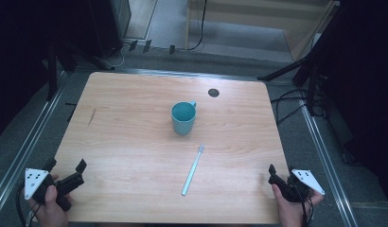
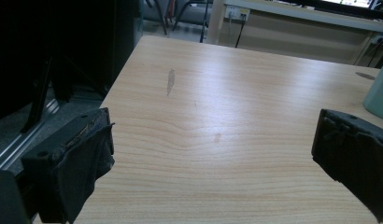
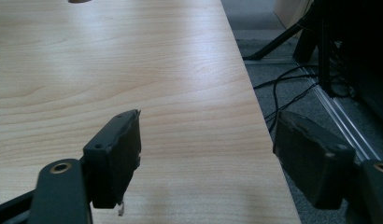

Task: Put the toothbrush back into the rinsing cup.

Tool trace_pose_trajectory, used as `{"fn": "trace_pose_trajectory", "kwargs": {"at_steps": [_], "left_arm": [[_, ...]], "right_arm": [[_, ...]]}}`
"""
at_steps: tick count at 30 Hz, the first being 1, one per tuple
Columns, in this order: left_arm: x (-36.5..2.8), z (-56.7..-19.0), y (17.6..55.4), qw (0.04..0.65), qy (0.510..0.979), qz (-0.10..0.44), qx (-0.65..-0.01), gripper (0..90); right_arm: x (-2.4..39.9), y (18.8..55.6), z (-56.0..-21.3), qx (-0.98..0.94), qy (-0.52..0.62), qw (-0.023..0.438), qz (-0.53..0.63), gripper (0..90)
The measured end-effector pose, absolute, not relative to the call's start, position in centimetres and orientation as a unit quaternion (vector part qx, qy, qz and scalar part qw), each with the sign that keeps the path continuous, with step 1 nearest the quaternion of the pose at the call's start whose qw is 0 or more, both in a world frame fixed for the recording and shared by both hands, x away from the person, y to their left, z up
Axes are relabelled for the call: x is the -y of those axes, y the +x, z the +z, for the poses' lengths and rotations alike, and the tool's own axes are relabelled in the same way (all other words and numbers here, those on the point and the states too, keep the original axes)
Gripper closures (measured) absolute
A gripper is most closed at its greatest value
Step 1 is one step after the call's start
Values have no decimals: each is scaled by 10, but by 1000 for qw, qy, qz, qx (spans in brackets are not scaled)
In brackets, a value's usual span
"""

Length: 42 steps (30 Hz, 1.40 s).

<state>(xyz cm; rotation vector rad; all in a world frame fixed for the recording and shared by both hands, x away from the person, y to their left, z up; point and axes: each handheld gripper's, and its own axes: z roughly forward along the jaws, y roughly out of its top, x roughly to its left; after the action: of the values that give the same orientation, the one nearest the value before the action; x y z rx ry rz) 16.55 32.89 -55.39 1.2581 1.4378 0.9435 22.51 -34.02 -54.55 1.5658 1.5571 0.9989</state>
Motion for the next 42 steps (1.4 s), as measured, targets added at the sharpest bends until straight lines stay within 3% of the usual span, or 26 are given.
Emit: {"fn": "trace_pose_trajectory", "kwargs": {"at_steps": [3, 6, 7, 10, 29, 38, 39, 42], "left_arm": [[-329, -554, 166, 483, 517, 387, -591, 0], [-329, -554, 166, 483, 517, 386, -592, 0], [-329, -554, 166, 483, 517, 386, -592, 0], [-329, -554, 166, 483, 518, 386, -592, 0], [-328, -554, 167, 483, 526, 380, -588, 0], [-328, -554, 168, 482, 529, 380, -586, 0], [-328, -553, 168, 481, 529, 381, -586, 0], [-327, -553, 168, 481, 531, 383, -583, 0]], "right_arm": [[340, 225, -546, -600, 602, 356, 388, 307], [342, 223, -545, -602, 590, 348, 410, 510], [342, 223, -545, -602, 590, 348, 410, 510], [339, 223, -544, -618, 574, 347, 410, 625], [277, 241, -492, -709, 536, 288, 356, 732], [254, 255, -477, -744, 546, 222, 315, 830], [249, 261, -478, -752, 555, 194, 298, 845], [242, 265, -479, -765, 551, 186, 274, 857]]}}
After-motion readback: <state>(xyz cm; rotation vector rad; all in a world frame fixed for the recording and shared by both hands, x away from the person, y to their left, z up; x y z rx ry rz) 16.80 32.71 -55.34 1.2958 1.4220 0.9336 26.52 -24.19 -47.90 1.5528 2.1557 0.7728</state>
